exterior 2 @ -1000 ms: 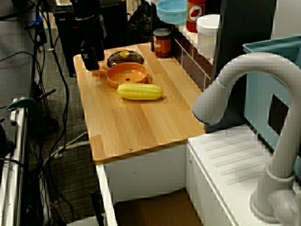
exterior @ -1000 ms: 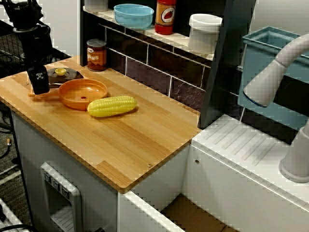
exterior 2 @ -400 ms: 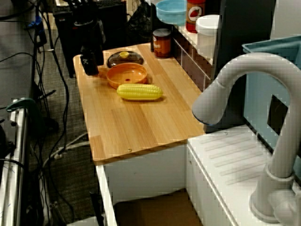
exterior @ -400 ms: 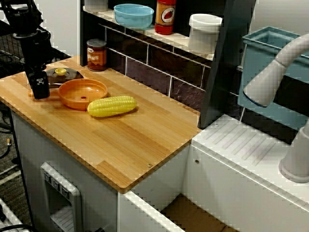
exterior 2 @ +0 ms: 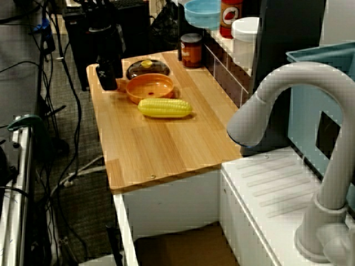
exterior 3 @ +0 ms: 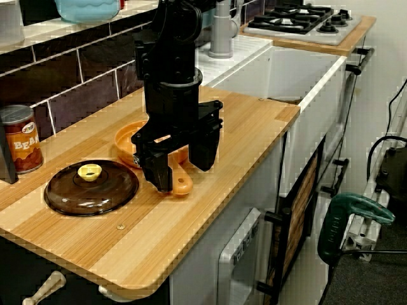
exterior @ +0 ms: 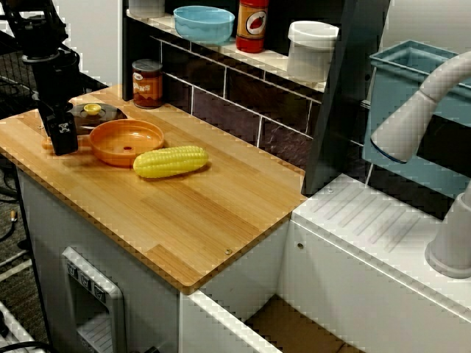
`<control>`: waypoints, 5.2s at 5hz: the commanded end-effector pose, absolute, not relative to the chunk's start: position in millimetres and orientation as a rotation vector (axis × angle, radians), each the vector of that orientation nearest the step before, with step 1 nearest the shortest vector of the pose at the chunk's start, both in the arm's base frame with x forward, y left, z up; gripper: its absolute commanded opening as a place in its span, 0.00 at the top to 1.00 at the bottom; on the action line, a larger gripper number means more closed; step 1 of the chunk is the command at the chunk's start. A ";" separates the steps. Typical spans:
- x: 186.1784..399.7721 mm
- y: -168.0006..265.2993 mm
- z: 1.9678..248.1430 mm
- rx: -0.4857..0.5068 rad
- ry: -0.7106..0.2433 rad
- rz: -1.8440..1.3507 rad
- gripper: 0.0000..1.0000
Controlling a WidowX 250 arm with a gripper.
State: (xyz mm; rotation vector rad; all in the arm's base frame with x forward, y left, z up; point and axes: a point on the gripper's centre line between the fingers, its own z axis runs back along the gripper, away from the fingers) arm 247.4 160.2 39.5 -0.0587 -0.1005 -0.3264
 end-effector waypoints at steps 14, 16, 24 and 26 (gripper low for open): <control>260.8 118.7 111.3 -0.087 -0.128 -0.356 1.00; 260.2 109.7 119.2 -0.097 -0.150 -0.293 1.00; 253.3 50.2 134.3 -0.094 -0.120 -0.277 1.00; 250.6 46.8 138.2 -0.128 -0.141 -0.226 1.00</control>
